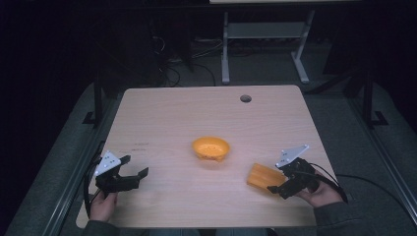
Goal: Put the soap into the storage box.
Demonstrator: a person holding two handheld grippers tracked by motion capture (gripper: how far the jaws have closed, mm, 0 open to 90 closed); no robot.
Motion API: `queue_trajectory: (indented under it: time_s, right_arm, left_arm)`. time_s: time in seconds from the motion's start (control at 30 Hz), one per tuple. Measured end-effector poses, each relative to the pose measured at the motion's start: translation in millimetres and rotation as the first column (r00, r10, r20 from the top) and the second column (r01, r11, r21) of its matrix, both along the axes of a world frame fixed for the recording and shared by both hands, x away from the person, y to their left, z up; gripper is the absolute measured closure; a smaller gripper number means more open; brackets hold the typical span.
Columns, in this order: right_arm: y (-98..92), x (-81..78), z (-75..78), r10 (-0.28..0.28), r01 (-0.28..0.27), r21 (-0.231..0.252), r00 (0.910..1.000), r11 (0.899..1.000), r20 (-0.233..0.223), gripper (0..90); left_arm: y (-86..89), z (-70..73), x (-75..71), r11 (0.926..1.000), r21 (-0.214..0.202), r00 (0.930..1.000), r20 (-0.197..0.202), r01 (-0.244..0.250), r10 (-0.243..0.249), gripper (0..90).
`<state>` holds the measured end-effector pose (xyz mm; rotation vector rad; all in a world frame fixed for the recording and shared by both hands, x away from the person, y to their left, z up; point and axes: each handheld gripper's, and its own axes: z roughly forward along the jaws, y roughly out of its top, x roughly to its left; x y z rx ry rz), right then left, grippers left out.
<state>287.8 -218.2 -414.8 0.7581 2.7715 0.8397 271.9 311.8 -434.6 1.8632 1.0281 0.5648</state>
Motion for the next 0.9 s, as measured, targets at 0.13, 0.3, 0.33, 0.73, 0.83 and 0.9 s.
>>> queue_trajectory:
  time_s: [0.13, 0.3, 0.33, 0.73, 0.83, 0.9]
  right_arm:
    - [4.3, 5.7, -2.3, 0.008, -0.008, -0.013, 1.0000, 1.000, -0.003, 14.7]
    - [8.7, 12.3, -6.6, 0.017, -0.018, -0.031, 0.9997, 0.999, -0.016, 14.6]
    - [9.7, 12.8, -7.3, 0.012, -0.012, -0.032, 0.9998, 0.999, -0.017, 14.6]
    - [22.0, 25.1, -18.5, 0.032, -0.036, -0.075, 0.9983, 0.997, -0.049, 14.6]
    - [24.3, 27.3, -21.6, 0.032, -0.037, -0.087, 0.9979, 0.996, -0.056, 13.9]
    - [24.8, 28.4, -23.4, 0.032, -0.037, -0.088, 0.9974, 0.995, -0.065, 14.0]
  left_arm:
    - [0.6, 0.2, -0.4, 1.0000, -0.001, 1.0000, -0.002, -0.004, 0.004, 14.1]
    - [1.3, 0.0, -0.2, 1.0000, -0.003, 1.0000, -0.002, -0.003, 0.003, 14.1]
    - [1.2, 0.0, 0.0, 1.0000, -0.001, 1.0000, -0.005, -0.002, 0.002, 14.1]
    - [0.5, -0.3, -0.1, 1.0000, -0.001, 0.9999, -0.013, -0.001, 0.001, 14.1]
    - [0.4, -0.4, 0.3, 1.0000, 0.004, 0.9999, -0.011, 0.007, -0.007, 14.1]
    - [0.4, -0.4, 0.2, 1.0000, 0.003, 0.9999, -0.011, 0.005, -0.005, 14.1]
